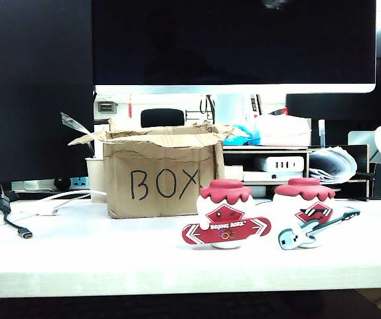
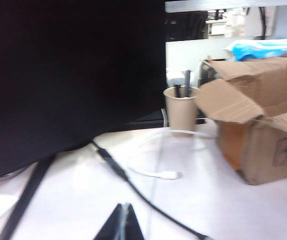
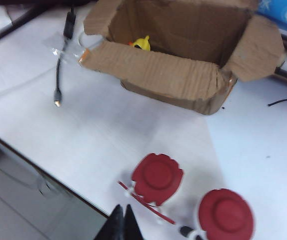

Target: Put the doll that is least similar in size compared to the others into the paper box.

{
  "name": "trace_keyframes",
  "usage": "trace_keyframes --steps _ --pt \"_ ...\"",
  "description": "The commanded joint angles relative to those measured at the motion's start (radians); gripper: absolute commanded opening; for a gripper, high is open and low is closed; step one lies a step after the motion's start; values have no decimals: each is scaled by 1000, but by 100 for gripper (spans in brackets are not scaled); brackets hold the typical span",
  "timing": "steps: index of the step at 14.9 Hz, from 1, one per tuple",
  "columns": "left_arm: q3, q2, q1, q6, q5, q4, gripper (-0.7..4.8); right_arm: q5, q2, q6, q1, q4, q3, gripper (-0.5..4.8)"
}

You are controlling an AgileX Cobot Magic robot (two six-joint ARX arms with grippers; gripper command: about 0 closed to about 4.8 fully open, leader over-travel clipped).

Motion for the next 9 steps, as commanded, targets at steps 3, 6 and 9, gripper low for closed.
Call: trace_keyframes --steps 3,6,9 --pt "1 0 32 0 19 -1 -5 213 -230 29 -2 52 -143 -5" --pt "1 0 33 0 19 -5 -5 291 -308 29 -3 89 -212 -5" --pt "1 0 32 0 19 -5 -5 291 -311 29 -3 82 -216 -4"
